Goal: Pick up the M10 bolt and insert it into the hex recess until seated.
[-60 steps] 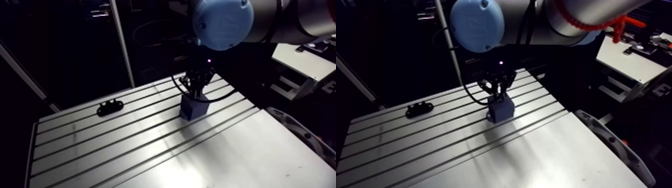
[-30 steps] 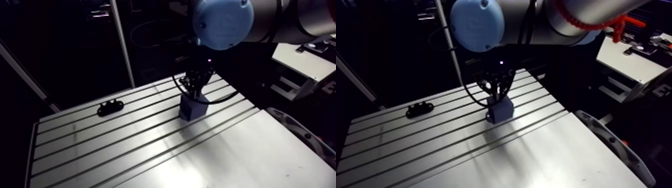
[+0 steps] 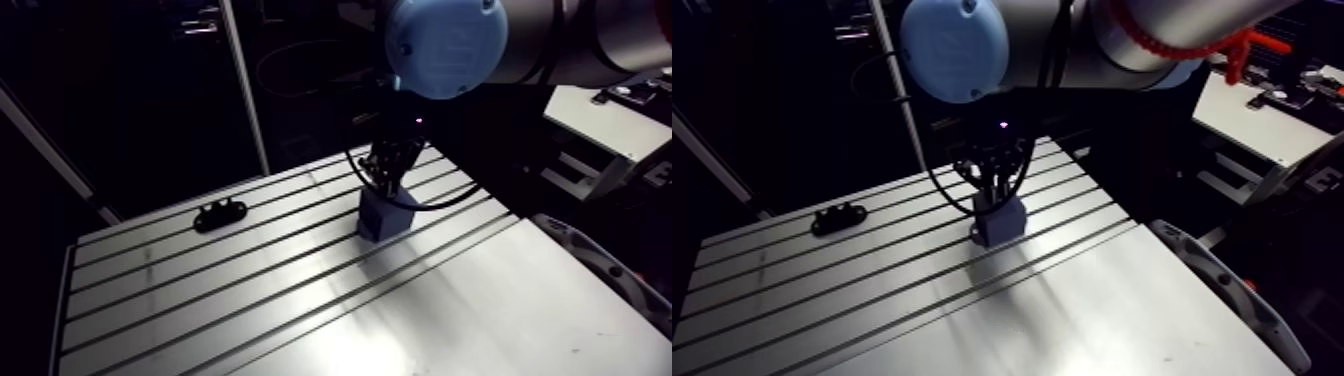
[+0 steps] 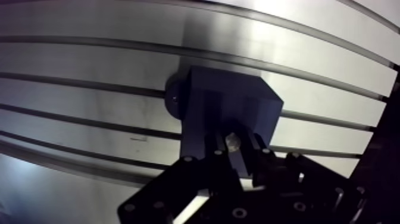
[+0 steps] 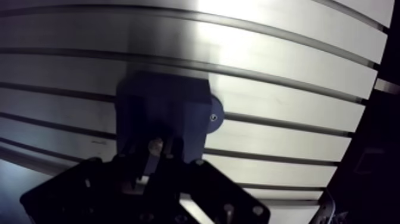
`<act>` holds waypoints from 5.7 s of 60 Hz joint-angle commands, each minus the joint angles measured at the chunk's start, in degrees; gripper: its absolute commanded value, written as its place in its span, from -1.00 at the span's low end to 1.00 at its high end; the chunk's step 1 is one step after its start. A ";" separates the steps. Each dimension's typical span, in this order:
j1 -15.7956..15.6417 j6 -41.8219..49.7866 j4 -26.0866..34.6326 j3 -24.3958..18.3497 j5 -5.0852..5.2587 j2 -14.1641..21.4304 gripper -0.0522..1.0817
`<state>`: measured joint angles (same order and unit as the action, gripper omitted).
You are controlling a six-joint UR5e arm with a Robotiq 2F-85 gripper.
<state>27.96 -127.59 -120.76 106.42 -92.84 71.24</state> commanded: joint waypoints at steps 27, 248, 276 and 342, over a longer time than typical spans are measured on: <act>0.17 -4.10 0.12 0.06 0.33 -0.01 0.41; 0.25 -22.19 0.39 0.76 2.18 0.70 0.47; 0.26 -23.97 0.48 0.76 2.26 1.04 0.47; 1.66 -20.12 0.30 1.46 4.73 3.76 -0.90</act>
<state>29.44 -147.82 -120.50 107.82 -88.20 74.58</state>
